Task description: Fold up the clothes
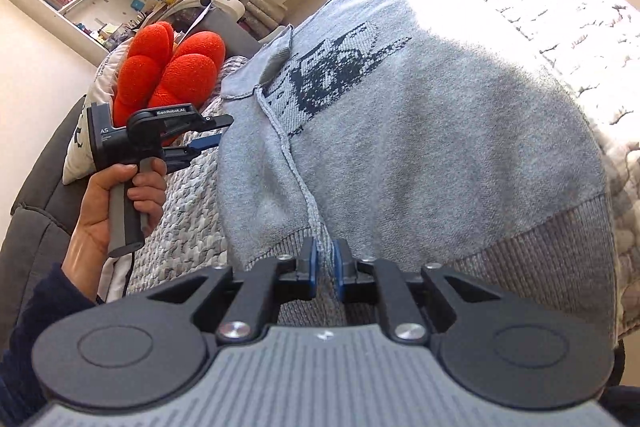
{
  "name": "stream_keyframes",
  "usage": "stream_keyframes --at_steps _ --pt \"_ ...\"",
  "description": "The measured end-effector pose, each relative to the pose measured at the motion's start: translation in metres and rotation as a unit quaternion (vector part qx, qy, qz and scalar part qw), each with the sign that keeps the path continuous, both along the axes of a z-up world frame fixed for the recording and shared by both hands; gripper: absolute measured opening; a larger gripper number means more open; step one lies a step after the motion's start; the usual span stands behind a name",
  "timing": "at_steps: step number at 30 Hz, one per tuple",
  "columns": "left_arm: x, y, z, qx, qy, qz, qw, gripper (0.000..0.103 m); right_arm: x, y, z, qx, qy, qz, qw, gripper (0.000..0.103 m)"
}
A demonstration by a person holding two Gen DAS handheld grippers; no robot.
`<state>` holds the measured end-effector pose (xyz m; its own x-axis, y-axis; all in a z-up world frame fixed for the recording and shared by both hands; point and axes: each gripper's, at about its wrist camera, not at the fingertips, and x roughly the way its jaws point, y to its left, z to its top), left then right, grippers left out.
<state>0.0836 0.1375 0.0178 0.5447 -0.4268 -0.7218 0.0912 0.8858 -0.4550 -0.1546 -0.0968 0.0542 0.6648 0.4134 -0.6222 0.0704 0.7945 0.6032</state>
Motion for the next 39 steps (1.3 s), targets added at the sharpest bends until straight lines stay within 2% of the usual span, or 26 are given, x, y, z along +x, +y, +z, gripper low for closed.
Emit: stream_keyframes --at_steps 2,6,8,10,11,12,15,18,19,20,21,25,27,29,32,36,37,38,39 --pt "0.000 -0.002 0.000 0.008 -0.006 -0.003 0.9999 0.008 -0.002 -0.002 0.006 -0.041 -0.009 -0.020 0.999 0.013" --pt "0.002 -0.002 0.001 0.012 -0.010 -0.007 0.9999 0.006 -0.010 0.006 0.016 -0.107 -0.037 -0.020 0.993 0.018" --pt "0.004 0.001 0.004 0.007 -0.008 -0.003 0.9999 0.005 -0.016 0.027 0.022 -0.131 -0.074 0.019 0.988 0.018" --pt "0.005 0.005 0.006 0.001 -0.006 0.000 1.0000 0.005 -0.023 0.054 0.025 -0.142 -0.102 0.080 0.981 0.030" --pt "0.006 0.008 0.007 -0.002 -0.005 0.002 1.0000 0.005 -0.026 0.068 0.025 -0.147 -0.115 0.112 0.976 0.050" --pt "0.006 0.010 0.009 -0.005 -0.004 0.003 1.0000 0.005 -0.027 0.081 0.024 -0.158 -0.122 0.136 0.970 0.060" --pt "0.005 0.017 0.013 -0.007 -0.005 0.008 0.9999 0.004 -0.029 0.113 0.014 -0.215 -0.124 0.181 0.952 0.061" --pt "0.004 0.020 0.013 -0.002 -0.004 0.010 0.9999 0.004 -0.033 0.139 0.000 -0.296 -0.130 0.213 0.922 0.059" --pt "0.004 0.019 0.012 0.004 -0.004 0.008 1.0000 0.004 -0.036 0.146 -0.004 -0.328 -0.134 0.217 0.910 0.053" --pt "0.004 0.018 0.011 0.008 -0.003 0.006 0.9999 0.004 -0.037 0.150 -0.006 -0.356 -0.137 0.212 0.900 0.036" --pt "0.005 0.017 0.011 0.009 -0.004 0.005 0.9999 0.004 -0.036 0.146 -0.005 -0.358 -0.135 0.201 0.902 0.026" --pt "0.005 0.015 0.014 0.004 -0.011 0.000 0.9999 0.004 -0.031 0.109 0.006 -0.262 -0.119 0.139 0.948 0.026" --pt "0.006 0.015 0.013 0.005 -0.010 0.000 0.9999 0.004 -0.032 0.093 0.004 -0.214 -0.097 0.116 0.965 0.045" --pt "0.007 0.016 0.012 0.006 -0.007 0.001 1.0000 0.004 -0.036 0.082 -0.003 -0.158 -0.073 0.106 0.979 0.050" --pt "0.008 0.017 0.010 0.009 -0.004 0.002 0.9999 0.004 -0.040 0.081 -0.015 -0.115 -0.059 0.093 0.987 0.050" --pt "0.007 0.018 0.011 0.013 -0.006 0.002 0.9999 0.004 -0.041 0.090 -0.016 -0.098 -0.085 0.076 0.989 0.050" --pt "0.007 0.018 0.011 0.013 -0.007 0.001 0.9999 0.004 -0.041 0.090 -0.015 -0.086 -0.092 0.077 0.989 0.048" --pt "0.007 0.019 0.012 0.012 -0.008 0.001 0.9999 0.004 -0.040 0.090 -0.015 -0.072 -0.094 0.078 0.990 0.032" --pt "0.006 0.020 0.012 0.010 -0.008 0.002 0.9999 0.004 -0.039 0.088 -0.018 -0.050 -0.089 0.076 0.992 0.011"
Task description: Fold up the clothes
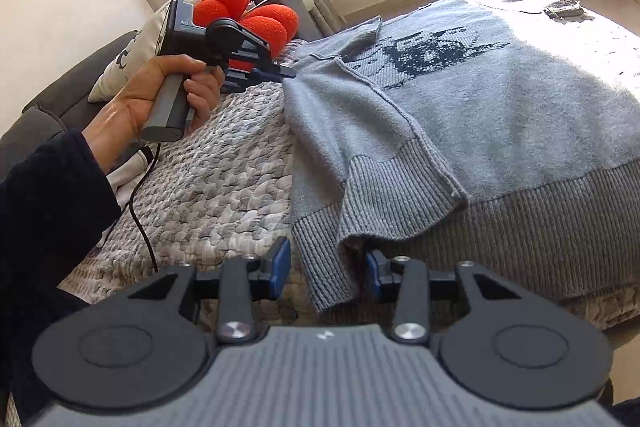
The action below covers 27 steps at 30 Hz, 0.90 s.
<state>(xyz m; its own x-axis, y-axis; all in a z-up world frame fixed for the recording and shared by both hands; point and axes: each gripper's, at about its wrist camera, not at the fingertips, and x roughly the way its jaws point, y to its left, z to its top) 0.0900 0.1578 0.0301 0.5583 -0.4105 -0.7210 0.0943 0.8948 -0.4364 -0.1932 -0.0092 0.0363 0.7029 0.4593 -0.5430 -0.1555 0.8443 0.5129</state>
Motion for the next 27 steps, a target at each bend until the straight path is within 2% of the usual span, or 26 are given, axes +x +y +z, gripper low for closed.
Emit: stream_keyframes --at_steps 2,5,7,10,12,14,16,20,23,27 --pt "0.000 0.003 0.001 -0.003 0.000 0.001 1.0000 0.004 0.001 -0.008 -0.006 0.057 0.010 -0.003 0.998 0.008" --pt "-0.001 0.006 0.005 -0.009 -0.002 -0.001 1.0000 0.004 -0.007 -0.016 -0.007 0.154 -0.009 0.017 0.988 0.007" --pt "-0.001 0.004 0.007 0.006 -0.005 -0.010 0.9999 0.004 -0.010 -0.012 -0.004 0.186 -0.016 0.045 0.981 0.007" --pt "-0.002 -0.008 0.007 0.060 -0.015 -0.037 0.9974 0.005 -0.003 0.003 -0.010 0.145 0.013 0.058 0.988 0.008" --pt "-0.003 -0.015 0.003 0.095 -0.014 -0.047 0.9943 0.005 0.002 0.009 -0.019 0.112 0.039 0.050 0.992 0.013" --pt "-0.003 -0.016 0.000 0.105 -0.014 -0.051 0.9931 0.006 0.002 0.013 -0.026 0.101 0.052 0.055 0.992 0.014" --pt "-0.001 -0.012 0.000 0.106 -0.016 -0.045 0.9932 0.006 0.001 0.016 -0.025 0.096 0.053 0.067 0.992 0.014" --pt "0.001 0.000 0.001 0.105 -0.016 -0.031 0.9939 0.006 -0.001 0.014 -0.004 0.078 0.019 0.080 0.994 0.015" --pt "0.001 0.004 0.000 0.093 -0.013 -0.031 0.9951 0.006 -0.001 -0.006 0.011 0.068 -0.009 0.033 0.997 0.015" --pt "0.000 0.005 0.001 0.056 -0.009 -0.031 0.9979 0.006 0.001 -0.025 0.012 0.061 -0.006 -0.007 0.998 0.015"
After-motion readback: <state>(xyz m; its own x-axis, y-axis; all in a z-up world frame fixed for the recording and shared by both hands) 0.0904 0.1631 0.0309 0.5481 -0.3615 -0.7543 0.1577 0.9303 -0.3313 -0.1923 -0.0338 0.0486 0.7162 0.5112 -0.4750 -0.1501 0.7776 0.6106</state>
